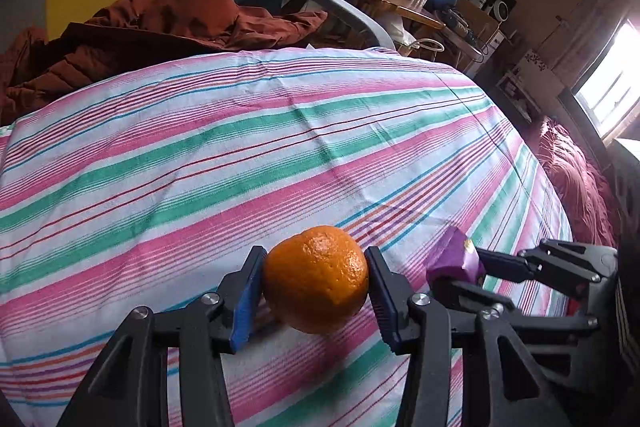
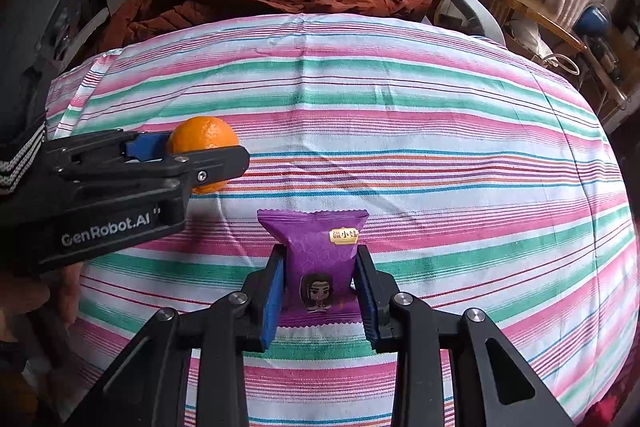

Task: Organize objects
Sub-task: 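Grasp the orange with the left tool while the right tool grasps the purple packet, then carry the orange and purple packet over the gold tray and open both tools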

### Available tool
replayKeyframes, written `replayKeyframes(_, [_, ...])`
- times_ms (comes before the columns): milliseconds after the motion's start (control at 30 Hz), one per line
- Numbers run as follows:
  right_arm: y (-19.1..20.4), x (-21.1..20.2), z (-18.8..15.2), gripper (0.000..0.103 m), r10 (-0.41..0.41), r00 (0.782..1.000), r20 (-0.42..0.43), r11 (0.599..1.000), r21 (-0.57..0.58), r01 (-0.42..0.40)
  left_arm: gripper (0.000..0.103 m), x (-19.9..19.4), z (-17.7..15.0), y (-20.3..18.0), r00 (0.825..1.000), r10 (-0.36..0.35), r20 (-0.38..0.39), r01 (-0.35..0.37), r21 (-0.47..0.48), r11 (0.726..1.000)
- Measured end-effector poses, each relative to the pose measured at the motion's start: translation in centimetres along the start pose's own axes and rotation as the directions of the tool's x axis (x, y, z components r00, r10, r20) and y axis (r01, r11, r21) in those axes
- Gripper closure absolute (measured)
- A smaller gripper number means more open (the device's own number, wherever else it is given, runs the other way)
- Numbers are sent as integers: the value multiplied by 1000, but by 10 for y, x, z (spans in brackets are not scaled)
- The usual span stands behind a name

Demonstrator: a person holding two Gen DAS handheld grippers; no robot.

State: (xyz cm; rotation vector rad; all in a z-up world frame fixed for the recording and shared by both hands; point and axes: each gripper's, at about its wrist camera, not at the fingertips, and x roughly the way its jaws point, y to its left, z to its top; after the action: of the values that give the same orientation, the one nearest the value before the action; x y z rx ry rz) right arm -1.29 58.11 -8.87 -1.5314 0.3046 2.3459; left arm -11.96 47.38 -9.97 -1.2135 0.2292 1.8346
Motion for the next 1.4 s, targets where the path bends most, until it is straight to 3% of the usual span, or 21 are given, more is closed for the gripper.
replayKeyframes(167, [-2,-12,1,70,41,998,53,999,11,-41,53,-62,-25,7,997,35,69,-34,-19,999])
replayKeyframes(300, [20,-20,3,70,92,993,76,995,-47,-88,53,-125,-51,18,981,115,154,-112,-29,993])
replayKeyframes(467, [72,-41,4,70,136,987,90,983,-137,-123,53,-192,-85,42,943,238,231,-227,-76,971])
replayKeyframes(633, [145,-67,2,70,230,966,118,953,-230,-199,53,-242,-119,72,891,369,265,-342,-143,929])
replayKeyframes(767, [206,-83,-4,70,314,942,122,919,-290,-269,53,-268,-146,99,852,453,265,-410,-202,889])
replayKeyframes(967, [286,-89,-16,70,393,915,92,873,-350,-340,53,-291,-186,136,814,530,238,-463,-286,839])
replayKeyframes(1133, [334,-82,-21,70,396,916,59,858,-380,-346,53,-301,-211,163,797,568,207,-480,-356,802])
replayKeyframes(1233, [352,-74,-23,70,391,920,35,853,-388,-348,53,-304,-221,172,794,576,193,-481,-378,791])
replayKeyframes(1400, [370,-67,-32,63,393,919,11,849,-388,-358,51,-315,-231,171,760,608,228,-499,-395,771])
